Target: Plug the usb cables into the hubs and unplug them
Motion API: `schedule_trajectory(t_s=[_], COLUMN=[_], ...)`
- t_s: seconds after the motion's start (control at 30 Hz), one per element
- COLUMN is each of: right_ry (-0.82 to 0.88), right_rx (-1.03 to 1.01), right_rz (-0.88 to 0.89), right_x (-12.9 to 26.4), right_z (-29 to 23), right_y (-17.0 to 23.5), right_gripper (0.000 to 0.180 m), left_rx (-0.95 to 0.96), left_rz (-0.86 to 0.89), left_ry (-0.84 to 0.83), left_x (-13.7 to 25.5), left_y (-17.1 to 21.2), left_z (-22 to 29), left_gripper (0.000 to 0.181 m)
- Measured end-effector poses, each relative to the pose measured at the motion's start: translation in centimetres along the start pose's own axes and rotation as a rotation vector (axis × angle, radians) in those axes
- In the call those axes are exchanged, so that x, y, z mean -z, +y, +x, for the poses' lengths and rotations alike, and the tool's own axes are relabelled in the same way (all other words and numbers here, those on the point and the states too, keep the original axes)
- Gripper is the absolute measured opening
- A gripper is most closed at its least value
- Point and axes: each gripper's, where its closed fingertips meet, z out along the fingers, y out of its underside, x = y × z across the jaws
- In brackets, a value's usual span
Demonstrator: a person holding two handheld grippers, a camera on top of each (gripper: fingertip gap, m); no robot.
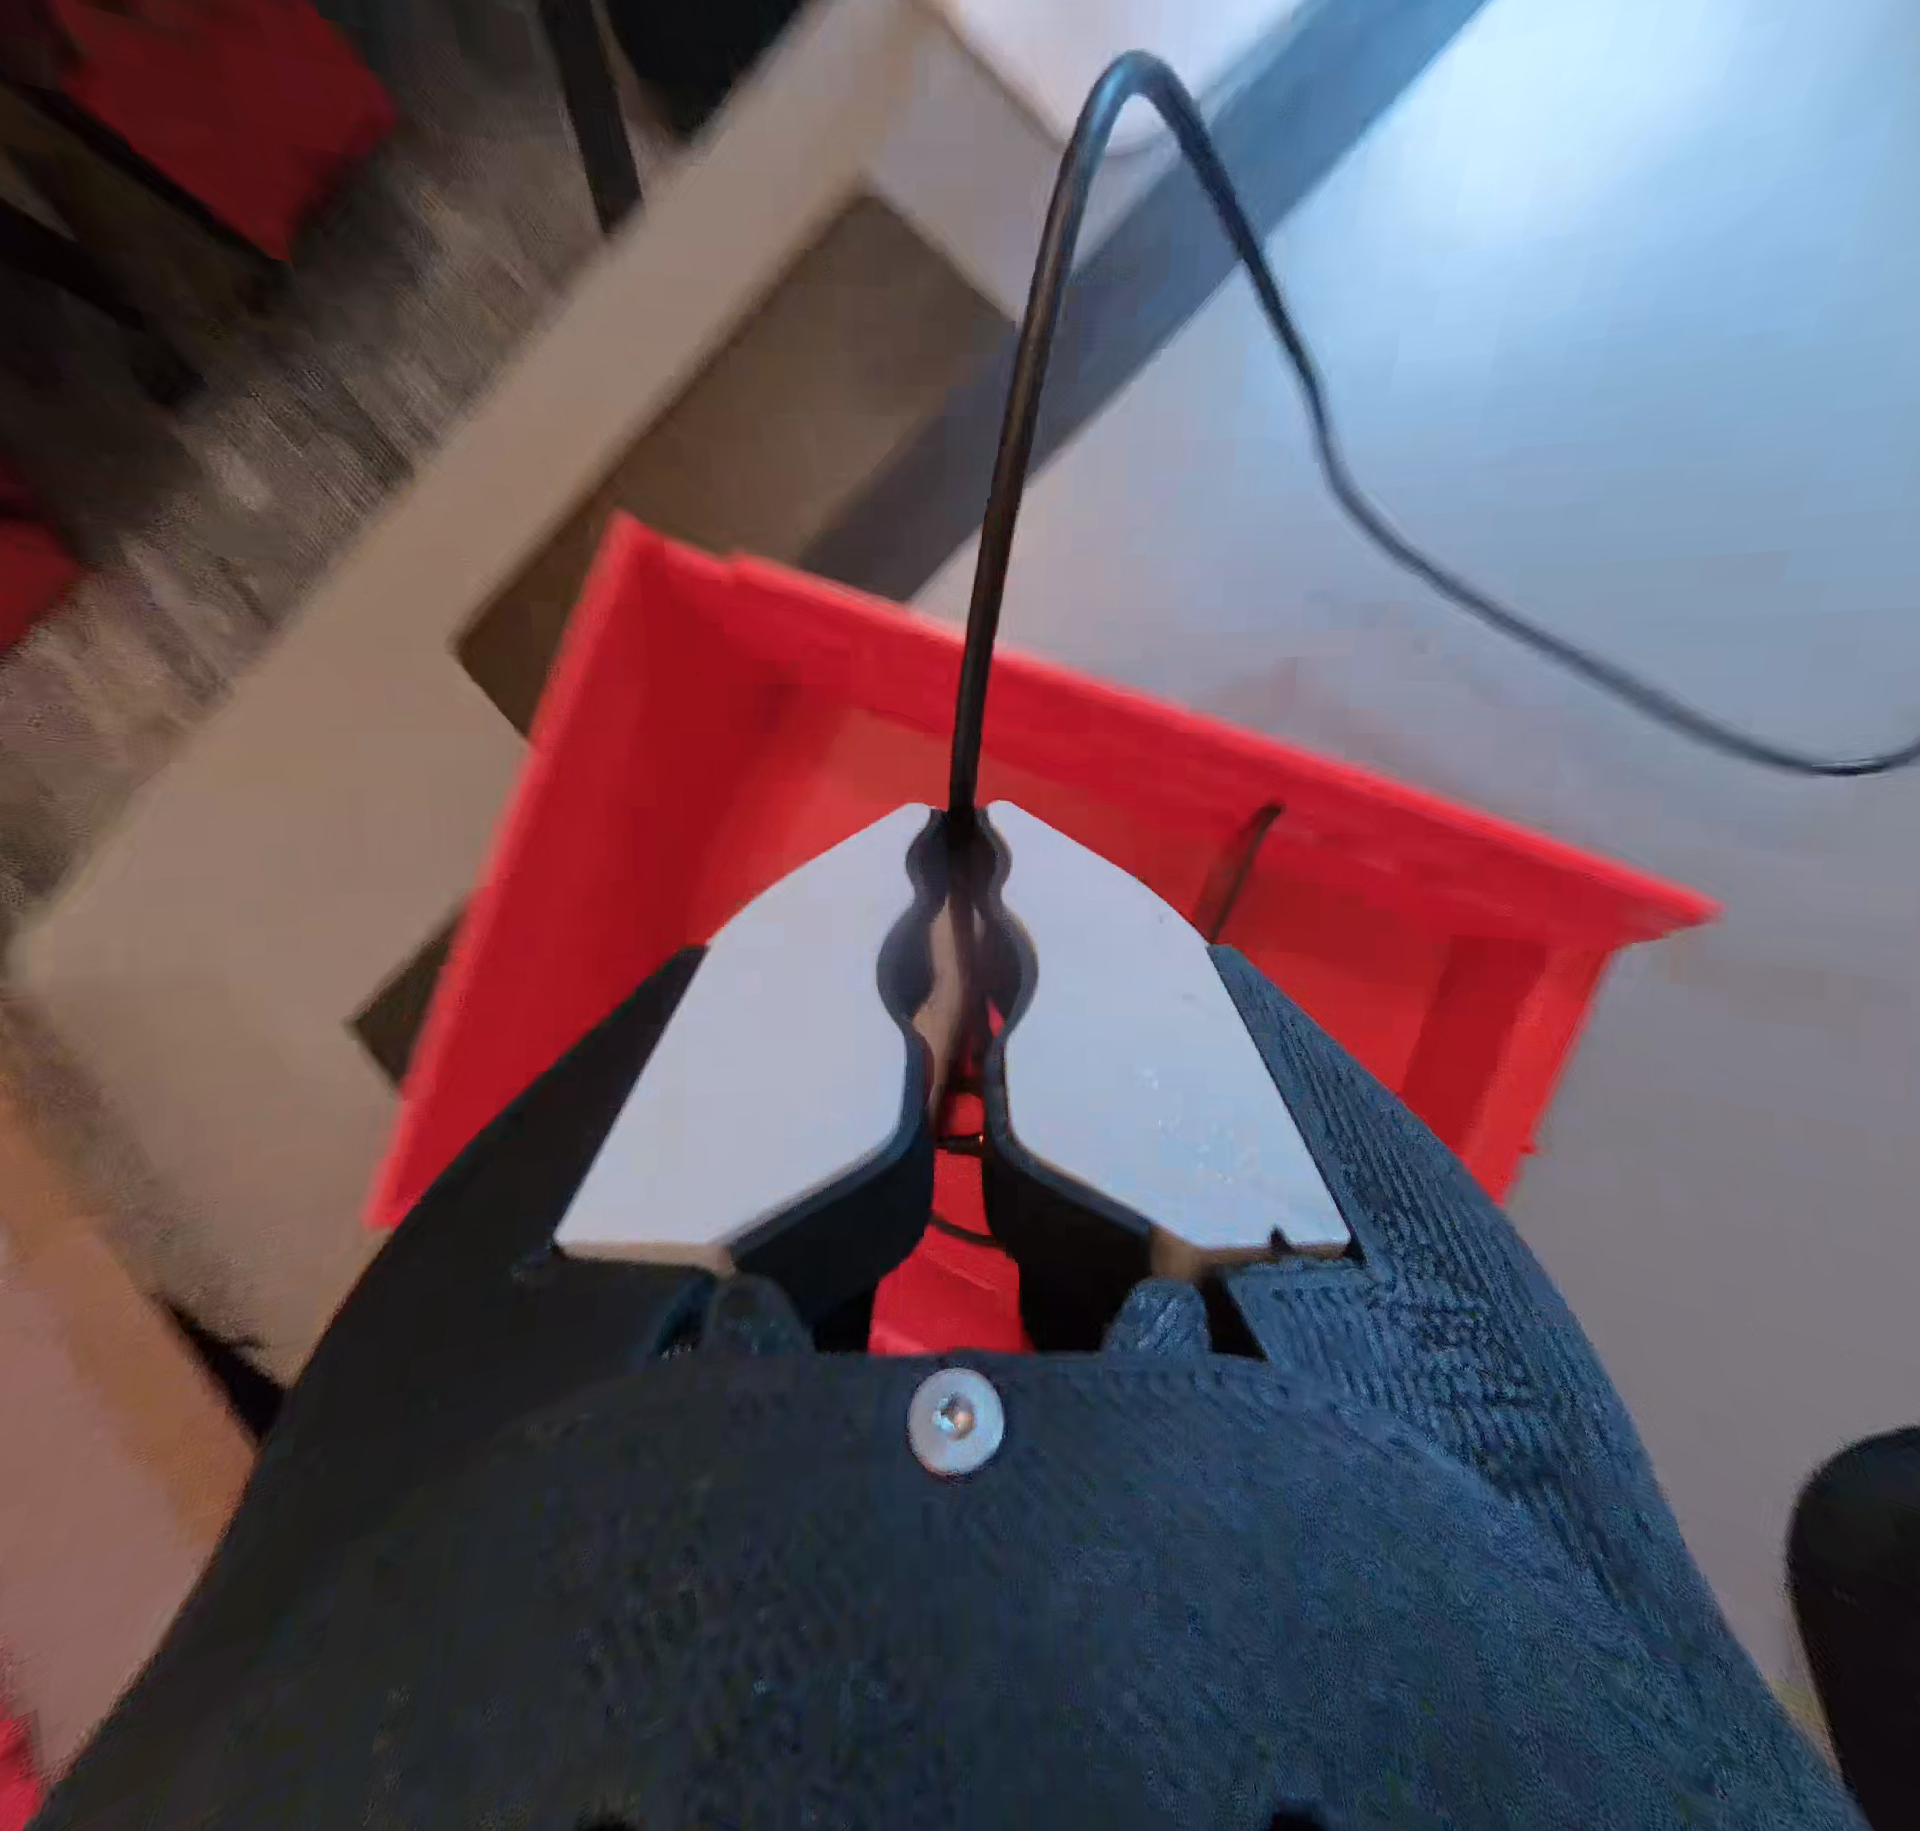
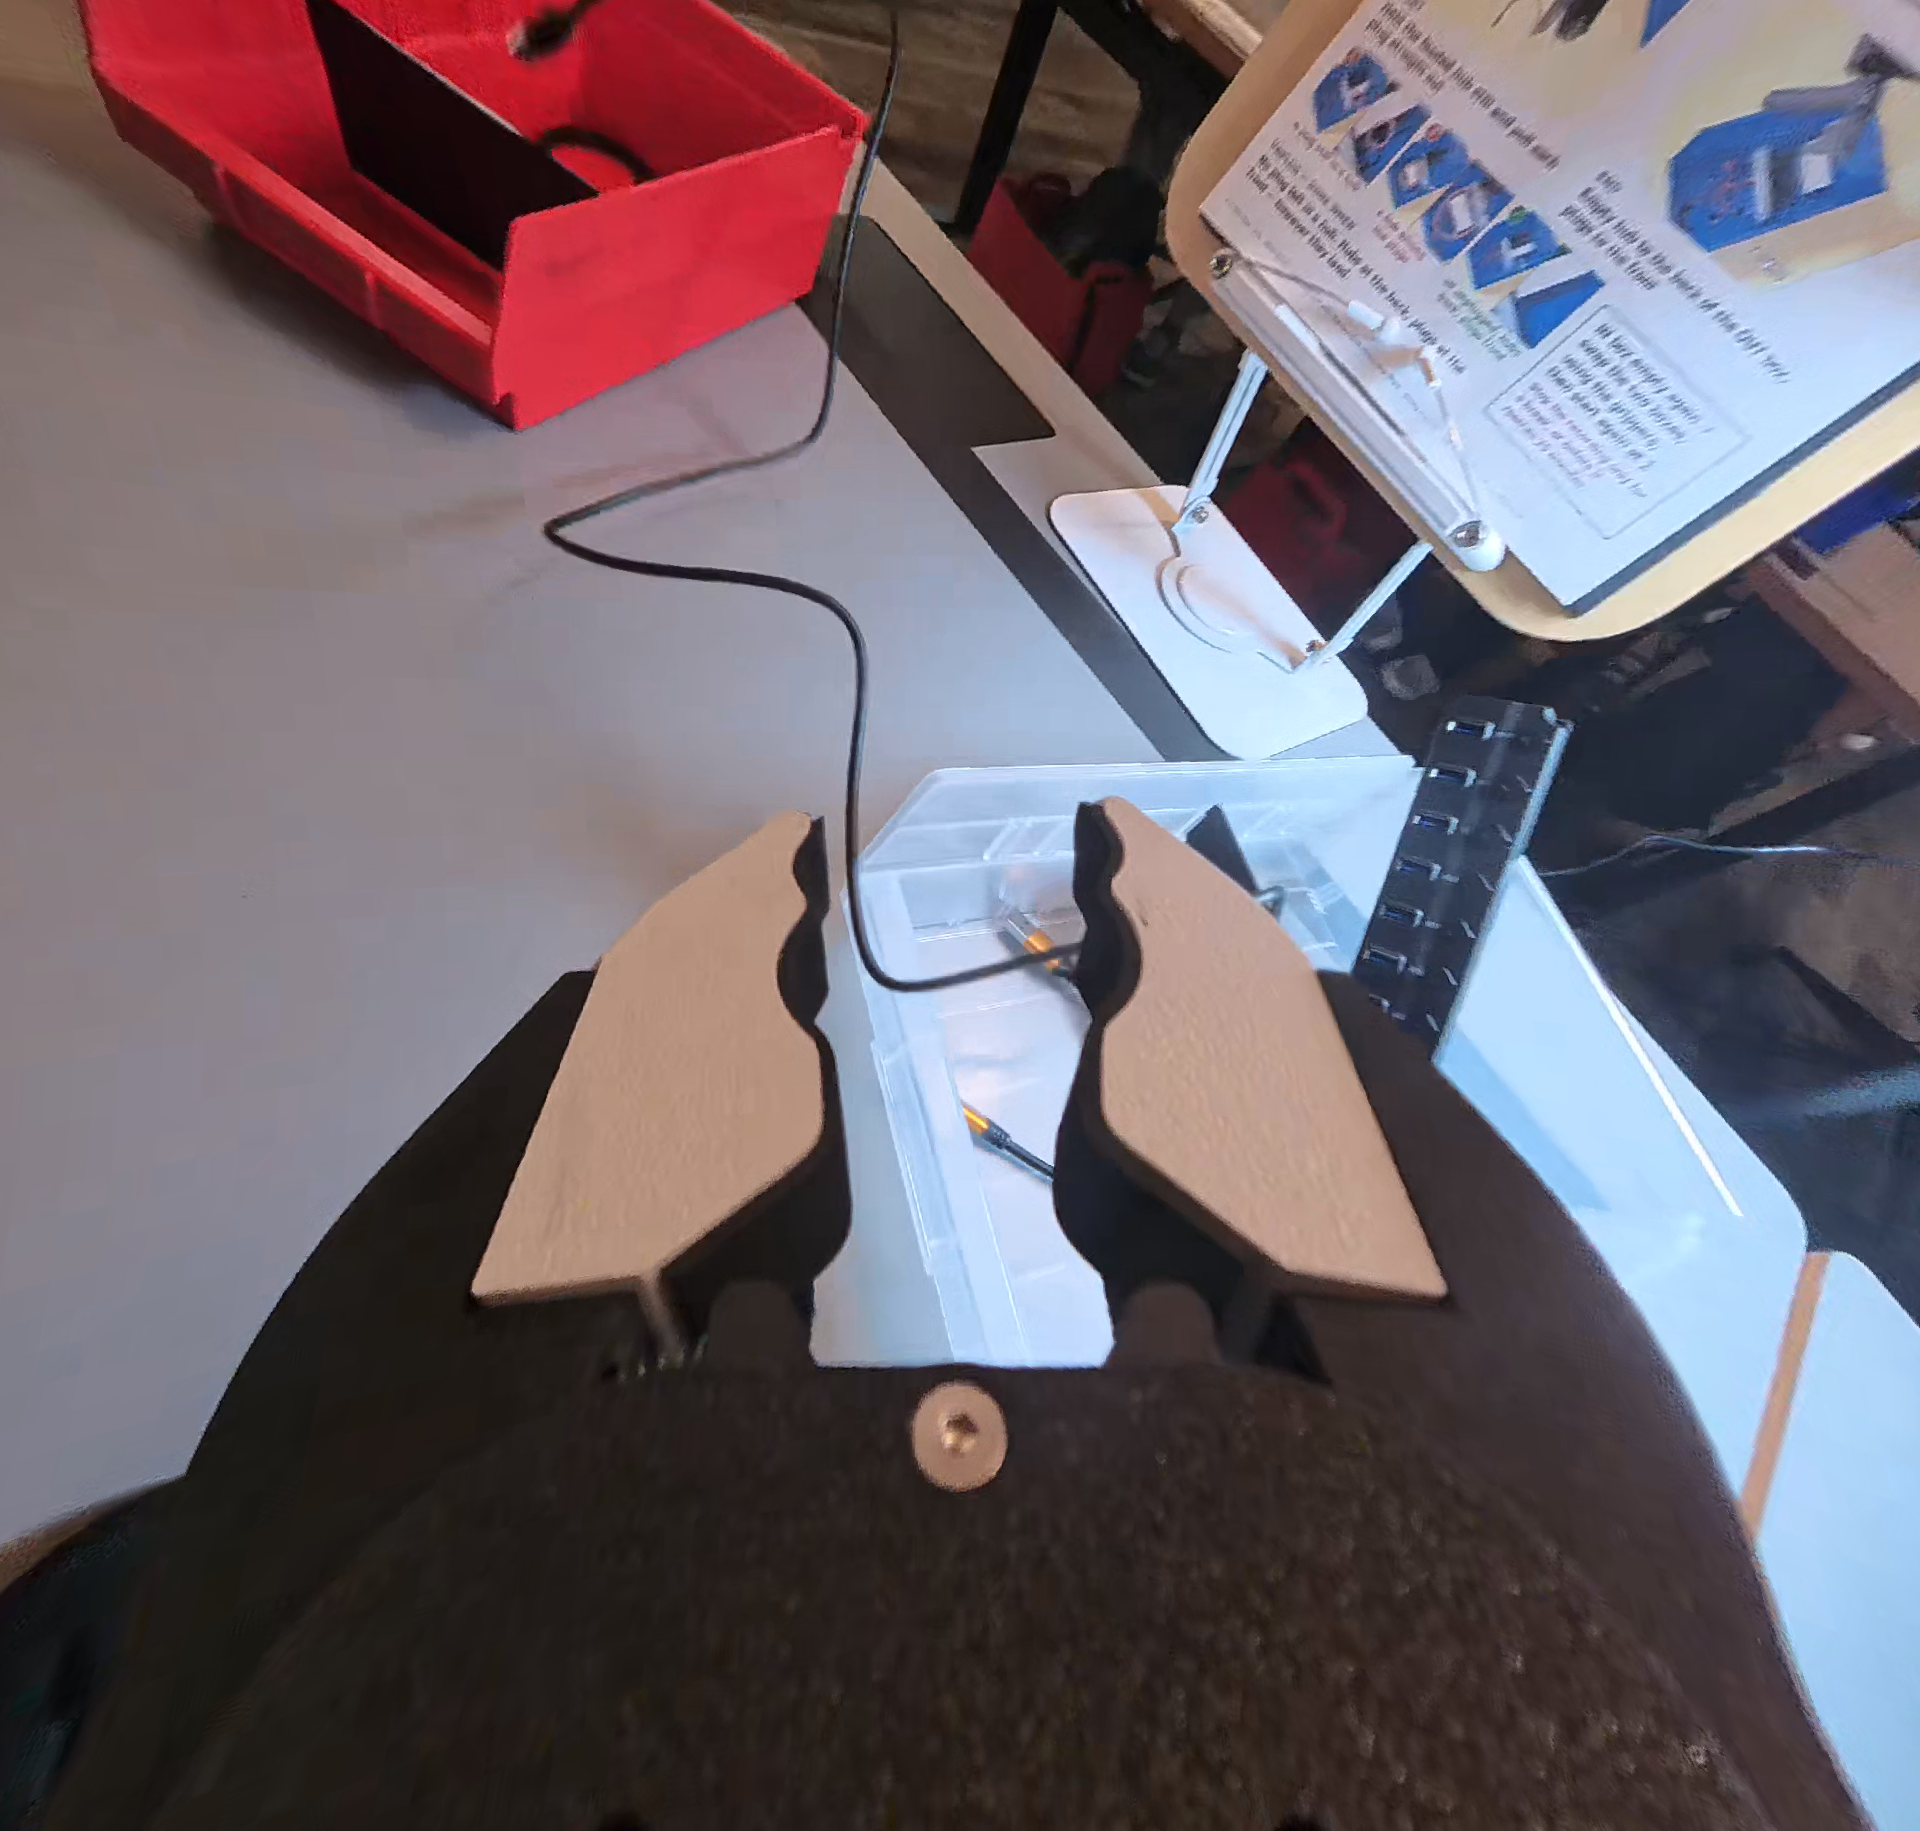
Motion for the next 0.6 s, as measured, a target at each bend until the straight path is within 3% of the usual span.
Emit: schedule_trajectory(t_s=[0.03, 0.17, 0.3, 0.43, 0.6], right_ry=[0.011, 0.034, 0.049, 0.014, 0.005], right_rx=[0.003, -0.001, -0.017, -0.068, -0.105], right_rz=[0.013, 0.106, 0.234, 0.349, 0.352], right_x=[0.4, 0.8, 0.8, 0.6, -1.9], right_z=[0.2, 0.5, 0.3, -0.1, 0.9], right_y=[-0.2, -2.1, -4.9, -8.3, -10.4], right_gripper=[0.046, 0.044, 0.045, 0.059, 0.083], left_rx=[-0.028, -0.093, -0.19, -0.319, -0.494], left_rz=[0.042, 0.189, 0.306, 0.393, 0.441], left_ry=[-0.022, -0.047, 0.019, 0.164, 0.373], left_x=[2.6, 11.8, 17.1, 18.2, 15.5], left_y=[-2.0, -9.7, -15.3, -18.4, -18.8], left_z=[0.1, 2.5, 7.4, 14.9, 25.8], left_gripper=[0.004, 0.004, 0.004, 0.004, 0.004])
